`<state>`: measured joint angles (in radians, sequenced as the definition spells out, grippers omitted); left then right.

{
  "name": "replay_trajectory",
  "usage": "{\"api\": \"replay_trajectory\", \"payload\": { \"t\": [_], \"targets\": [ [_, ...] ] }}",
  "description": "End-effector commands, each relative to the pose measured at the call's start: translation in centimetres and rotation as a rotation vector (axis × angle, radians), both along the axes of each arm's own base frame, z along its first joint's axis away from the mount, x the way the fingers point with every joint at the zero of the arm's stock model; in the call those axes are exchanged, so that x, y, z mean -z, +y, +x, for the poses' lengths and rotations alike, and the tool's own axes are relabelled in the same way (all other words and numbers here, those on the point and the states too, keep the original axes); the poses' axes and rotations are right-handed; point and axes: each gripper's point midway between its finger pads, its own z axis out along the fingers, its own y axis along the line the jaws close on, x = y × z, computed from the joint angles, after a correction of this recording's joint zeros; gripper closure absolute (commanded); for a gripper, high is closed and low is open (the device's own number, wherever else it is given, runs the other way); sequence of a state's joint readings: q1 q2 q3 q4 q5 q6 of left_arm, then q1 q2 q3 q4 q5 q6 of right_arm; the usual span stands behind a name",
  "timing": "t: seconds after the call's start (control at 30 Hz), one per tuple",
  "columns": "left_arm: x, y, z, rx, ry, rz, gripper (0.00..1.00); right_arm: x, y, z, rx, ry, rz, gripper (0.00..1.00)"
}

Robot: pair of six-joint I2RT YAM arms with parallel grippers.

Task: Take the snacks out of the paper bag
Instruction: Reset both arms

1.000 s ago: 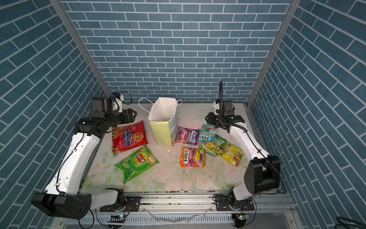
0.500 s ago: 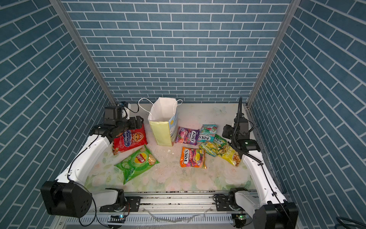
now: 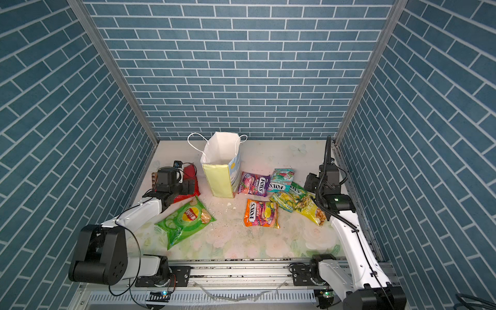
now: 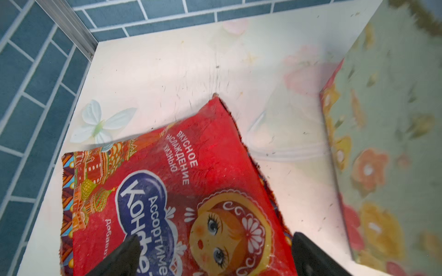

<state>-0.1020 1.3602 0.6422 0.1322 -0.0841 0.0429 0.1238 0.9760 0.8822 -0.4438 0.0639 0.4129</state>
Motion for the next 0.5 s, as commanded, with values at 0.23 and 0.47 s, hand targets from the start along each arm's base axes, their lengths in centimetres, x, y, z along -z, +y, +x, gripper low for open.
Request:
{"api": "replay_trajectory", "payload": {
  "t": [0.23, 0.47],
  "targets": [
    [0.5, 2.1, 1.3, -0.061, -0.294, 0.040, 0.00, 1.0, -1.0, -0.6, 0.043, 0.040, -0.018, 0.52],
    [1.0, 1.9, 1.1, -0.046, -0.312, 0.036, 0.00, 2.2, -2.0, -0.9, 0.080, 0.063, -0.058, 0.52]
  ]
}}
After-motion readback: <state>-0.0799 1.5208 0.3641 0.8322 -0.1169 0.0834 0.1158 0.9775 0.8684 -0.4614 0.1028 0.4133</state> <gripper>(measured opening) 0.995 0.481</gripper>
